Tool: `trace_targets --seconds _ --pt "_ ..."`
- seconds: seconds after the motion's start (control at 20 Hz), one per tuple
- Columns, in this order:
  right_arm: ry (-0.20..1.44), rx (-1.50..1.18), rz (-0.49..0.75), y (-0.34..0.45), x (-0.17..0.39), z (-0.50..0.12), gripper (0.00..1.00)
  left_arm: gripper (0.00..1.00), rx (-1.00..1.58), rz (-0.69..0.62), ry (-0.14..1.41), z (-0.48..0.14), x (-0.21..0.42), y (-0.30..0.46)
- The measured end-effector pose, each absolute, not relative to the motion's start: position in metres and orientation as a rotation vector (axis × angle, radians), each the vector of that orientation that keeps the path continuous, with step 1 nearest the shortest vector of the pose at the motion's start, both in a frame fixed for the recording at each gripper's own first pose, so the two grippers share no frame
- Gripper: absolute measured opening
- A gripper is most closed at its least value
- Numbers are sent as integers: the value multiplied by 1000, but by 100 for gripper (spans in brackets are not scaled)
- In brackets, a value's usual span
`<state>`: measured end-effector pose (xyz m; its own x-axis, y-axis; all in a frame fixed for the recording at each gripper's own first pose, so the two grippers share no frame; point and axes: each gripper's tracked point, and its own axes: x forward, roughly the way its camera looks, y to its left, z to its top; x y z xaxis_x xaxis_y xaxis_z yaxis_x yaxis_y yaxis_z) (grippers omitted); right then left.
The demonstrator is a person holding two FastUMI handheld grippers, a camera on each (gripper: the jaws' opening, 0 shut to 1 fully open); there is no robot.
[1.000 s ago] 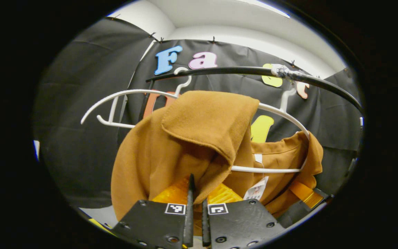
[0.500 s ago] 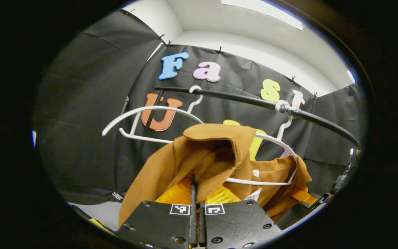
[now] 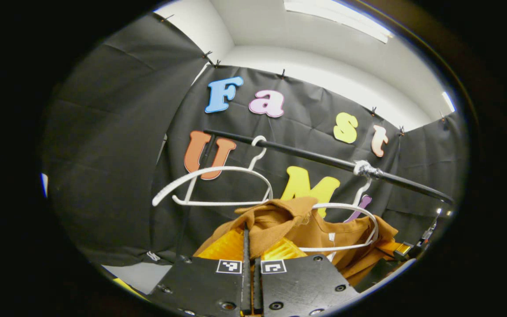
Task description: Grasp the clothes on the hanger with both hands and then place them into the laundry hamper below.
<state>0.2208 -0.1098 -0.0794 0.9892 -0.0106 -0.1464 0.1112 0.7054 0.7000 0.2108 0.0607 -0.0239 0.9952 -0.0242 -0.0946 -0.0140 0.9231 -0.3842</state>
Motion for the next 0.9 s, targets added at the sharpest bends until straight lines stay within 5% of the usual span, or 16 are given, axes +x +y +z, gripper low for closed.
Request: trace_targets --seconds 0.9 --pt "202 1115 39 -138 266 -101 10 2 -616 -217 196 -26 230 110"
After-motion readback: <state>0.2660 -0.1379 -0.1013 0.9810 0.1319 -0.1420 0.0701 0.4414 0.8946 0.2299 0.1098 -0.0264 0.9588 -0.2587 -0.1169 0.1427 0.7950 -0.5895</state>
